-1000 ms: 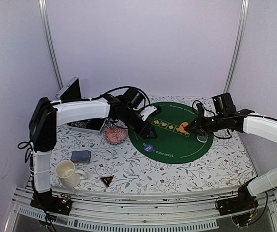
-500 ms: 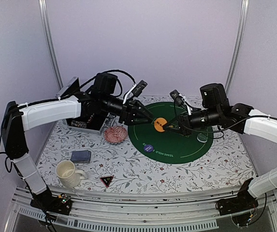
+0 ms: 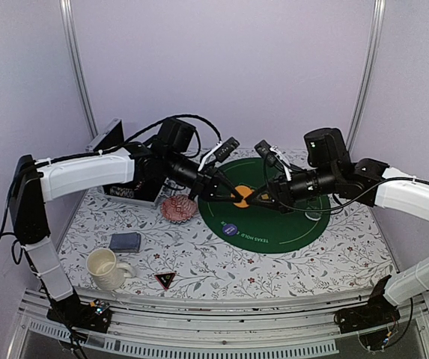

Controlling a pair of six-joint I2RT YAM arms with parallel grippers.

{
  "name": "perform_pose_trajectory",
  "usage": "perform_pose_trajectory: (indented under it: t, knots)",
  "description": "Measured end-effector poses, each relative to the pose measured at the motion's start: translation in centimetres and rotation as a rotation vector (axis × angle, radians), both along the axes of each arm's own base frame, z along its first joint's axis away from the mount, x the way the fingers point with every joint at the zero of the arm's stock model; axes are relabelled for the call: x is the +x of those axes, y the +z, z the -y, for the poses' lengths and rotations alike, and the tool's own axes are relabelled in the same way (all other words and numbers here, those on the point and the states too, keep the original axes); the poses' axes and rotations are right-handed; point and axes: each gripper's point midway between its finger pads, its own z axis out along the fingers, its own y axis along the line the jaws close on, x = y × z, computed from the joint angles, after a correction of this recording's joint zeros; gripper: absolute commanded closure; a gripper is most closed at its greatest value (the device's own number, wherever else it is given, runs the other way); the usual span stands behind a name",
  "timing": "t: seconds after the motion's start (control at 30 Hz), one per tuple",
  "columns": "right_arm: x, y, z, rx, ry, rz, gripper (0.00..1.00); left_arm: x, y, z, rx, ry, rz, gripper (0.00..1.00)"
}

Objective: Distribute texas hold em gaming equipment
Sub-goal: Pass from the right arm to the left, then place the big blind button on the poker table mat.

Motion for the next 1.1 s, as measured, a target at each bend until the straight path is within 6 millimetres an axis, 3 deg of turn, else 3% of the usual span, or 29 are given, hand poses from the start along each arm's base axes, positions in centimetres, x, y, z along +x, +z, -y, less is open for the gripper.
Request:
perform_pose_trajectory:
  t: [0.07, 0.1, 0.17, 0.2, 0.27, 0.33, 0.4, 0.47, 0.53, 0.6, 0.7, 0.83, 1.1]
  knots:
    - [-0.1, 0.0, 0.0, -0.001, 0.006, 0.005, 0.97, -0.1, 0.1, 0.0, -0.003, -0.006, -0.003, 1.00]
    - [0.0, 0.0, 0.0, -0.001, 0.006, 0.007, 0.89, -0.2, 0.1, 0.0, -0.003, -0.007, -0.005, 1.00]
    - [0.2, 0.0, 0.1, -0.005, -0.004, 0.015, 0.56, 0.0, 0.1, 0.0, -0.002, 0.003, -0.011, 1.00]
    - [0.4, 0.0, 0.2, -0.009, -0.025, 0.011, 0.44, 0.2, 0.2, 0.1, -0.001, 0.016, -0.013, 1.00]
    - [1.6, -0.2, 0.7, -0.029, -0.097, 0.030, 0.24, 1.3, 0.3, 0.1, 0.001, 0.064, -0.022, 1.00]
    - [2.8, 0.0, 1.7, -0.037, -0.174, 0.037, 0.15, 3.3, 0.1, 0.1, 0.018, 0.145, -0.041, 1.00]
    - [4.3, 0.4, 3.4, -0.035, -0.270, 0.047, 0.11, 6.7, -0.4, 0.0, 0.049, 0.256, -0.068, 1.00]
    - [5.4, 0.8, 5.3, -0.030, -0.361, 0.055, 0.05, 12.1, -1.6, -0.3, 0.083, 0.396, -0.100, 1.00]
    - [6.3, 1.2, 6.8, -0.022, -0.441, 0.056, 0.02, 17.1, -4.1, -1.1, 0.130, 0.521, -0.140, 1.00]
    - [6.6, 1.2, 7.8, -0.020, -0.491, 0.052, 0.01, 21.7, -7.9, -2.2, 0.202, 0.639, -0.192, 1.00]
    - [6.7, 0.7, 8.4, -0.024, -0.528, 0.035, 0.00, 26.5, -13.3, -4.0, 0.312, 0.764, -0.247, 1.00]
    - [6.7, -0.2, 8.9, -0.037, -0.560, 0.008, 0.00, 29.2, -17.2, -4.5, 0.397, 0.842, -0.269, 1.00]
    - [6.7, -0.7, 9.2, -0.043, -0.583, -0.013, 0.01, 30.9, -21.0, -4.6, 0.468, 0.901, -0.285, 1.00]
